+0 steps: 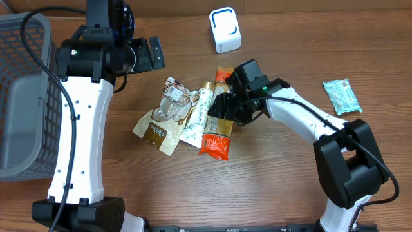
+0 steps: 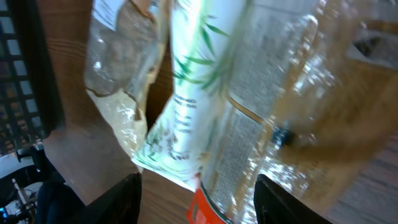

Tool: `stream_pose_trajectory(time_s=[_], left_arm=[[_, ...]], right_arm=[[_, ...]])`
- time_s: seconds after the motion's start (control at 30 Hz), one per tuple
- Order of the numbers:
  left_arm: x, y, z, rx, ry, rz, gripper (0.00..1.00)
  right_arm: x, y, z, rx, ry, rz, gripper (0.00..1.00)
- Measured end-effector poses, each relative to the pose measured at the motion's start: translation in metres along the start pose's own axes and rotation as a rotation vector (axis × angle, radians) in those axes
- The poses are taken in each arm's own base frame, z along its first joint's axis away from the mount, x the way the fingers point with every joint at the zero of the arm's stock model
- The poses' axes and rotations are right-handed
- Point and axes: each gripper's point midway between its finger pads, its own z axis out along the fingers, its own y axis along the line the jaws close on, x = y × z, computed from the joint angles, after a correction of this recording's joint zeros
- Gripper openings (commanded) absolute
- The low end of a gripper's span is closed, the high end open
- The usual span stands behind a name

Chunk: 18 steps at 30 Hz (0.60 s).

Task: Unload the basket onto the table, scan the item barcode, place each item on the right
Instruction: 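Close the right gripper on the spaghetti pack and lift it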

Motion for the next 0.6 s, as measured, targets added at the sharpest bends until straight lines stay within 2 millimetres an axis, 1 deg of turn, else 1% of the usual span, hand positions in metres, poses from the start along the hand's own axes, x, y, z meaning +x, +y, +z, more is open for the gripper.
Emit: stream_pose_trajectory(time_s=[0.1,0.17,0.27,0.43,0.53,0.6], left_arm=[[0.000,0.000,0.000,0.000,0.000,0.000,0.99],[0.000,0.000,0.000,0.000,0.000,0.000,1.00],[0.000,0.000,0.000,0.000,0.000,0.000,1.00],[0.000,0.000,0.000,0.000,0.000,0.000,1.00],[0.000,0.000,0.000,0.000,0.000,0.000,1.00],[0.000,0.000,0.000,0.000,0.000,0.000,1.00]], right_arm=[[0.002,0.004,0.003,0.008,0.000,-0.014,0.58],[0.007,0.007,0.008,0.020,0.008,-0.028,0.59],[0.020,0.015,0.019,0.029,0.037,-0.036,0.59],[0.044,0.021,0.040,0.047,0.101,-0.046,0.59],[0.053,0.021,0.044,0.059,0.129,-0.041,0.58],[0.057,0.017,0.043,0.081,0.140,-0.028,0.58]])
